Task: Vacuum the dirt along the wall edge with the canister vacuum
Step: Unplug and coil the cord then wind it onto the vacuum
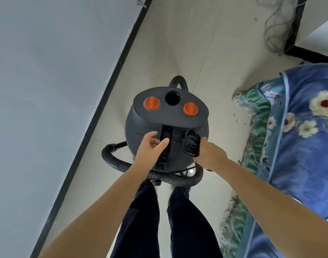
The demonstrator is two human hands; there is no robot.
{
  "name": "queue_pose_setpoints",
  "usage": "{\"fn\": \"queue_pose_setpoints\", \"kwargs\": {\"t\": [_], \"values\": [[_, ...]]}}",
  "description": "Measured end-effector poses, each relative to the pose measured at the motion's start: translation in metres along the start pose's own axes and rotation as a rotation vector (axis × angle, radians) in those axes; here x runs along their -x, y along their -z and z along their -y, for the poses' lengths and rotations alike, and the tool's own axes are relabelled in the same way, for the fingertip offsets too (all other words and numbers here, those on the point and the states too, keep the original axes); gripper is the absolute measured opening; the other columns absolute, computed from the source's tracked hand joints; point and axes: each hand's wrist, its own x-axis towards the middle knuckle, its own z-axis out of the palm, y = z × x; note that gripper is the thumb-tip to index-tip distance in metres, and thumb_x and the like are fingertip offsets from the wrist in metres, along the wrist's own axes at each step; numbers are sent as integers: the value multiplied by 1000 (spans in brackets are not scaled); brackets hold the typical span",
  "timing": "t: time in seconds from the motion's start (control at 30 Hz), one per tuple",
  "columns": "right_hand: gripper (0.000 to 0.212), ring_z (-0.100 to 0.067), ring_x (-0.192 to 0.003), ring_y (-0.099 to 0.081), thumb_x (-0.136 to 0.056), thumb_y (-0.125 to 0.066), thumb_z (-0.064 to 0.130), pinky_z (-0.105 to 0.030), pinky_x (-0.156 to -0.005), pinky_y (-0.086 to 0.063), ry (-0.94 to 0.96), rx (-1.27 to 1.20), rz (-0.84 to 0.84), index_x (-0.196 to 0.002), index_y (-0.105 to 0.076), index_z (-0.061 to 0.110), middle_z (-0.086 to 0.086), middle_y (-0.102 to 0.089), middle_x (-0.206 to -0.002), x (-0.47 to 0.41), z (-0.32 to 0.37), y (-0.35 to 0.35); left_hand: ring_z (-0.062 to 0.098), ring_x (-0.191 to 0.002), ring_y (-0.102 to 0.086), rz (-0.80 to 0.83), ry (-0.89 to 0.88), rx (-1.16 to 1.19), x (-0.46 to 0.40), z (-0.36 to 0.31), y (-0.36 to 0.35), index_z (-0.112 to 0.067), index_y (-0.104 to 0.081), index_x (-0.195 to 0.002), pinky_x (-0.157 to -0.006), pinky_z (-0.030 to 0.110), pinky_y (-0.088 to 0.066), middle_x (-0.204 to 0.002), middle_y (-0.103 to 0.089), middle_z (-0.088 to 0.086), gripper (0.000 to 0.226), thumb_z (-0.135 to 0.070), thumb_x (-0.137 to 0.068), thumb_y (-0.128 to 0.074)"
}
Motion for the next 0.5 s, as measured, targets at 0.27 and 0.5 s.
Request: {"fn": "queue_pose_setpoints", "kwargs": {"t": [0.27, 0.5], "values": [[48, -28, -102, -61, -84, -65, 18, -33, -82, -45, 82, 362, -122, -121, -37, 6, -12, -61, -113, -20, 34, -42, 24, -130, -37, 11, -20, -378, -38, 20, -14, -21, -25, -146, -104, 39, -36, -139, -36, 7, 89, -45, -77, -75], [42, -26, -75, -57, -83, -60, 22, -33, -60, -37, 150, 238, 34, -114, -34, 10, -1, -54, -84, -28, 10, -16, 23, -92, -59, 15, -44, -541, -43, 18, -24, -14, -42, -107, -74, 40, -51, -104, -59, 3, 47, -45, -83, -69]]}}
